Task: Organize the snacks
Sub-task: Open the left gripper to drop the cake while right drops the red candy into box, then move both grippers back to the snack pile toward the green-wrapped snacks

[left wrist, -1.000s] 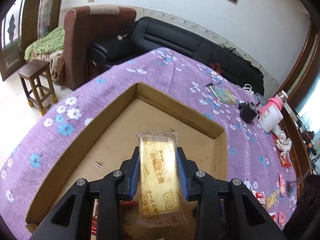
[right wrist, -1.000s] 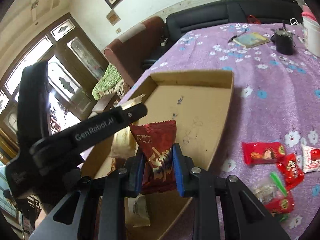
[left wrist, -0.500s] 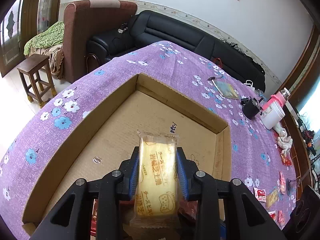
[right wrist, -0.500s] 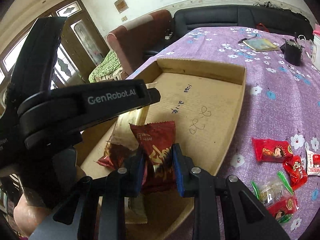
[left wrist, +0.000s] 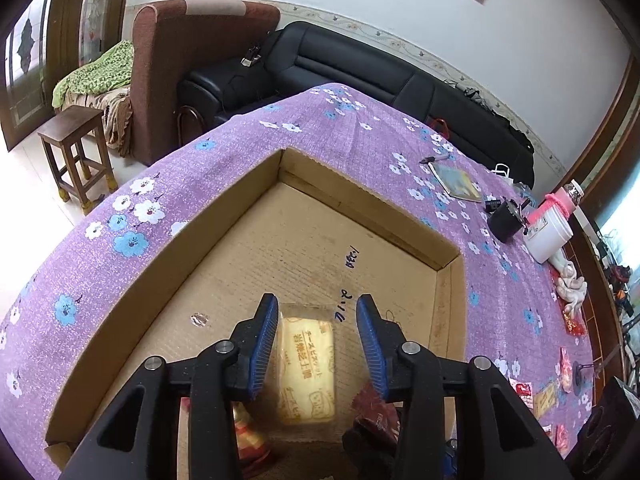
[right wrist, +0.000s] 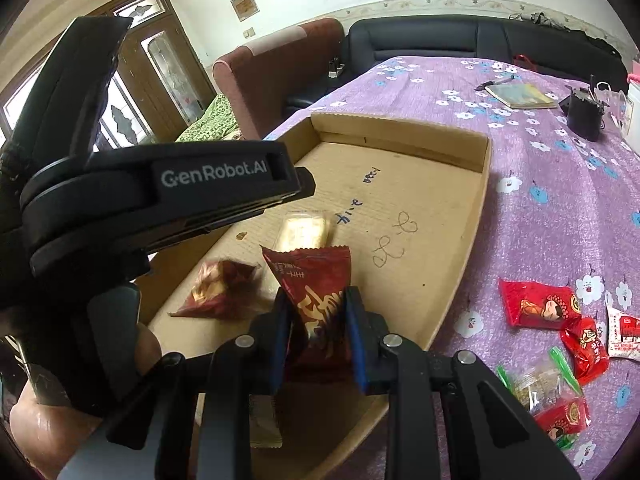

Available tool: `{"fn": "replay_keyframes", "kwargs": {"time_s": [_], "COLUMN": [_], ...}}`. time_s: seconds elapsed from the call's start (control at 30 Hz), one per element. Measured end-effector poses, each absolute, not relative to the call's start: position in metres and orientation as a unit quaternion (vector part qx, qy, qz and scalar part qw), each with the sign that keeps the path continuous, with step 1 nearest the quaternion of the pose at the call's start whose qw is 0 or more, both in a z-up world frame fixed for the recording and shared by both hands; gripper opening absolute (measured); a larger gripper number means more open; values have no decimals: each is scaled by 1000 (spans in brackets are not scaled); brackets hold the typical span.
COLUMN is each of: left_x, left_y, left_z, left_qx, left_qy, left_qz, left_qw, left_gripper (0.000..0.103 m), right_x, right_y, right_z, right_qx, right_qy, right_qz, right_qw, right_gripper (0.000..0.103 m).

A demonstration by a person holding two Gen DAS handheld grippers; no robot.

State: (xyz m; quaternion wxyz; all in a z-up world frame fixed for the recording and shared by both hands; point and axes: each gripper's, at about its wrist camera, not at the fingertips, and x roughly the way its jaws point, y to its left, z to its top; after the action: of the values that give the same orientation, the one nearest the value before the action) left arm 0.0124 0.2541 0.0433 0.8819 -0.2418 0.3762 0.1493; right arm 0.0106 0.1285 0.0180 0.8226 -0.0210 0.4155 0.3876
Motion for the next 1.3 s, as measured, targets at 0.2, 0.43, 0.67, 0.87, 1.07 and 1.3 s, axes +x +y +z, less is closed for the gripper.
{"fn": "replay_keyframes", "kwargs": {"time_s": [0.2,0.43,0.67,0.87,1.07,1.3], "left_x": [8,5,6,5,4,11], "left_y": [256,257,245,233,211,182], "left_z": [47,50,57,65,72,72], "left_qx": [-245,-262,-247,-231,-198,-166], "left_qy": [362,346,332,317,307,323], "left_qz": [153,137,120,94,57,-7], "left_qw": [887,891,903,915,929,932], "left_gripper": [61,61,61,61,61,61], "right_x": [11,12,21,28,27,29], "right_y": [127,116,92,66,28,-40], "right_z": [18,29,39,47,57,59], "right_qx": [-18,1,49,87,109,148], "right_qy": [413,399,400,411,407,408], "right_qz": [392,395,378,357,333,308], "right_qw": [822,828,834,834,844,846], "right_gripper": [27,27,27,27,40,40]}}
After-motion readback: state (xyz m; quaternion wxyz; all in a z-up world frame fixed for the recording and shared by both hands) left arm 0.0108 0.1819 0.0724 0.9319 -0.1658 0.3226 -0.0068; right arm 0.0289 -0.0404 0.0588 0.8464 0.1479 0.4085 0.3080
